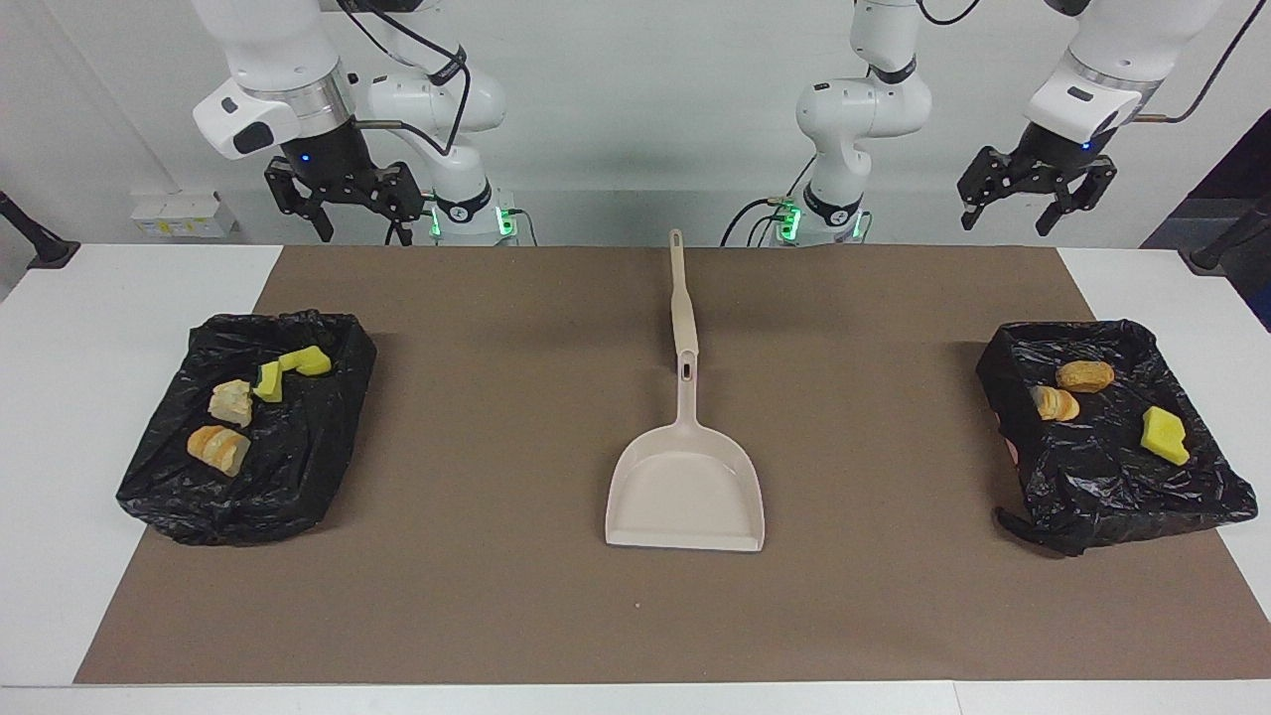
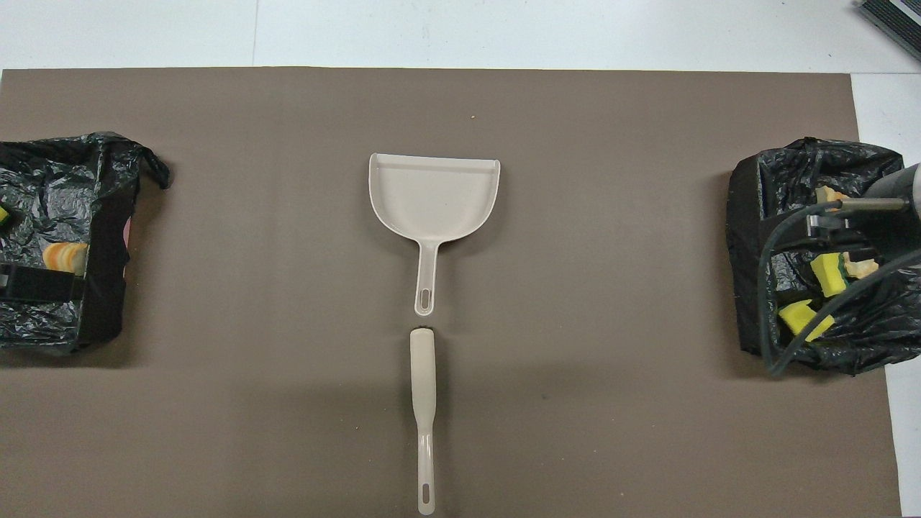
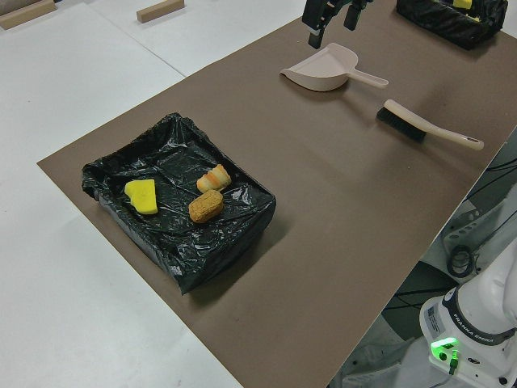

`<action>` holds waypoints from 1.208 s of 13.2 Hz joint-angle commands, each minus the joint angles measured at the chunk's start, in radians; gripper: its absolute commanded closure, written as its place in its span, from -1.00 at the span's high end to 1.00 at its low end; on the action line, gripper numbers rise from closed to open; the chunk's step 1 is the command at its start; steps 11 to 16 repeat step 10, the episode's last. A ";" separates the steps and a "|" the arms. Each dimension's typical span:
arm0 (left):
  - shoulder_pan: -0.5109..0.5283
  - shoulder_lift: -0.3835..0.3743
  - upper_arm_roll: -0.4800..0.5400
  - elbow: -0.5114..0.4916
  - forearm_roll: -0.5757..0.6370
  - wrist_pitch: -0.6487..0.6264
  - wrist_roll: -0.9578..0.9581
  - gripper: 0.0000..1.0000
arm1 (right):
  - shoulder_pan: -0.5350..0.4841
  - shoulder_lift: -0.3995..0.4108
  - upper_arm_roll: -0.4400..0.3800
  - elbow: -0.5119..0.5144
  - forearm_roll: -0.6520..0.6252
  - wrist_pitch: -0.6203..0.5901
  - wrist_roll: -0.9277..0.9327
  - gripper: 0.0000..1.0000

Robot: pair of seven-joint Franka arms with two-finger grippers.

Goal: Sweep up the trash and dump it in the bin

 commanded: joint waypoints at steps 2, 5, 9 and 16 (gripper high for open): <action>0.017 0.001 -0.007 0.011 0.013 -0.014 0.017 1.00 | -0.007 -0.003 0.002 0.010 -0.009 -0.016 -0.020 1.00; 0.020 0.001 -0.007 0.011 0.013 -0.016 0.015 1.00 | -0.008 -0.003 0.002 0.010 -0.007 -0.016 -0.019 1.00; 0.034 0.002 -0.008 0.011 0.013 -0.011 0.011 1.00 | -0.007 -0.003 0.004 0.010 -0.007 -0.015 -0.019 1.00; 0.034 0.002 -0.008 0.011 0.013 -0.013 0.005 1.00 | -0.007 -0.003 0.004 0.009 -0.007 -0.013 -0.019 1.00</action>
